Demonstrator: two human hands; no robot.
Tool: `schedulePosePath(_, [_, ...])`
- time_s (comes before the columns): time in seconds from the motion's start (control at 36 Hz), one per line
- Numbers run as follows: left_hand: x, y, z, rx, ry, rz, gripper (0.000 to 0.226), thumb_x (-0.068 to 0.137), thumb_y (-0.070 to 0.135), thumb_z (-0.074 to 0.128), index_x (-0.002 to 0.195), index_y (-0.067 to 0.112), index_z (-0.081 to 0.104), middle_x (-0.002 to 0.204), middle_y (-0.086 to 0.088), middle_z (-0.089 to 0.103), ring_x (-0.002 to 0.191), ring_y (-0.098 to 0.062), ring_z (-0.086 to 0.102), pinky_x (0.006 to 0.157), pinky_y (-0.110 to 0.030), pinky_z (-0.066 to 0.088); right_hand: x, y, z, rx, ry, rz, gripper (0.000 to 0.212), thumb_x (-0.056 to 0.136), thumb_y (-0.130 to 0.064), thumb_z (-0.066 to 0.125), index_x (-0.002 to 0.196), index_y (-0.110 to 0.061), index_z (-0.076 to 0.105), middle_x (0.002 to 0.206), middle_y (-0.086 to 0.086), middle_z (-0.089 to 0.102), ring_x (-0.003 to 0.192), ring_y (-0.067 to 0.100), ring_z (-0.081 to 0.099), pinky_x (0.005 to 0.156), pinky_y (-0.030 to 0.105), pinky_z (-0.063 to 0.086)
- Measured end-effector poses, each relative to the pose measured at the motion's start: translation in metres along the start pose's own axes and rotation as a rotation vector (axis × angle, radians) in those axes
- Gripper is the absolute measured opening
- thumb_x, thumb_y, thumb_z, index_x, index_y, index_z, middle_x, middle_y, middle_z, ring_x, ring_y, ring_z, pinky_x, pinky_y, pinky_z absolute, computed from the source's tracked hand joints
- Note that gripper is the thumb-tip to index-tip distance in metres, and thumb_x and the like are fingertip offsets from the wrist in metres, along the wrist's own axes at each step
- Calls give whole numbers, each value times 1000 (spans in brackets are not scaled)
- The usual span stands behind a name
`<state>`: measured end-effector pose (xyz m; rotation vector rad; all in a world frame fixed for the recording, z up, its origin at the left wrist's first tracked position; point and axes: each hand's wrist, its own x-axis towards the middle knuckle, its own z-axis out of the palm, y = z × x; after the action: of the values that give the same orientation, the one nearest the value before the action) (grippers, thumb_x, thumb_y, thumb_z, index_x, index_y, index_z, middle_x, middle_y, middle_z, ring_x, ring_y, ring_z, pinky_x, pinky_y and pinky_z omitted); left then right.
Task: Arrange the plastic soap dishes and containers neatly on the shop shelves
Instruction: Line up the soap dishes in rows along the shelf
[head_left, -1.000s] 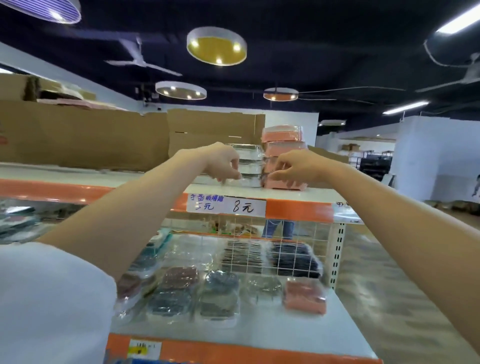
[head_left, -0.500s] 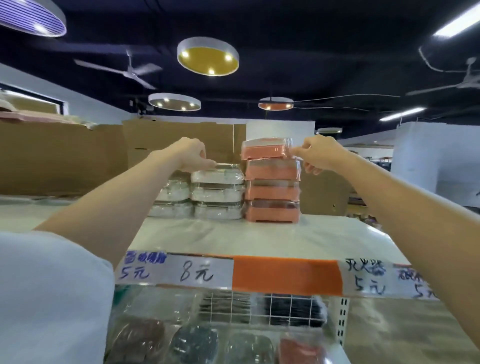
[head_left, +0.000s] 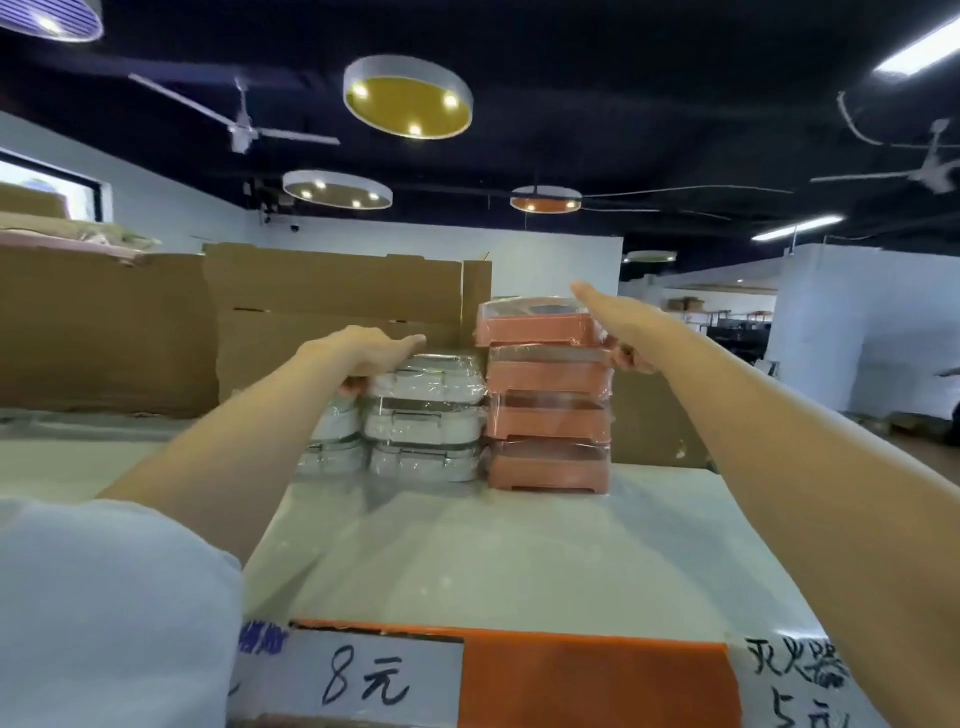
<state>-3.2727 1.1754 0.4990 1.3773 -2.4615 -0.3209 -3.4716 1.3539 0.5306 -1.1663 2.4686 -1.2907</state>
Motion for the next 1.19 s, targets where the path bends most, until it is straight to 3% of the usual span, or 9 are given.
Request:
schedulePosePath(0.11, [2,7,-3,-43,-87,-52,94,81,82,28,147,14,33,139,-20,47,80,-29,66,85,-37,56,2,5,-8,80,-93,123,77,87,-70,43,123,-2,45,89,16,69,33,8,49,31,14,36])
schedulePosePath(0.19, [3,12,-3,-108,-116,-69,89,85,76,34,151,17,25,147,-24,36,72,-32,70,84,-41,57,0,8,-12,153,-134,176,81,86,-67,48,127,3,44,103,24,68,46,17,65,41,19,52])
schedulePosePath(0.39, [-4,14,-4,-215,-91,-81,85,86,71,43,149,16,28,140,-33,39,59,-32,68,62,-34,59,-18,7,-18,457,-164,216,50,93,-37,58,112,5,40,92,26,65,52,24,69,41,25,54])
schedulePosePath(0.61, [-21,8,-4,-302,135,-52,68,88,63,49,134,12,48,134,-21,49,62,-26,72,52,-29,56,-41,8,-6,733,-106,95,39,90,-30,61,117,-10,41,94,16,56,72,20,63,49,21,56])
schedulePosePath(0.72, [-37,0,0,-478,240,-59,67,90,58,51,132,6,45,111,-12,58,63,-26,71,77,-36,59,-56,9,4,831,-147,-4,39,90,-32,62,119,-11,47,98,16,56,72,19,62,50,20,56])
schedulePosePath(0.83, [-59,-6,8,-568,360,-23,76,91,55,53,141,0,34,134,-18,50,28,-5,53,36,-14,43,-72,16,20,880,-217,-96,27,89,-33,61,103,-11,54,96,13,57,71,17,61,53,20,54])
schedulePosePath(0.94, [-81,-16,17,-795,348,-42,86,84,58,61,142,2,31,143,-15,41,70,-23,72,61,-28,53,-92,24,34,914,-239,-126,25,89,-34,59,100,-12,56,88,8,59,63,12,61,50,17,50])
schedulePosePath(1.06, [-110,-27,23,-929,265,-53,92,78,56,69,143,3,29,144,-17,40,73,-29,73,96,-41,50,-117,25,40,946,-301,-94,24,88,-33,60,96,-11,55,97,14,65,65,16,65,52,19,50])
schedulePosePath(1.19, [-143,-40,16,-976,267,-51,89,78,50,73,143,4,32,144,-16,39,67,-29,73,72,-36,60,-152,24,43,949,-284,-50,31,86,-33,62,104,-8,55,107,18,64,79,20,62,52,20,52])
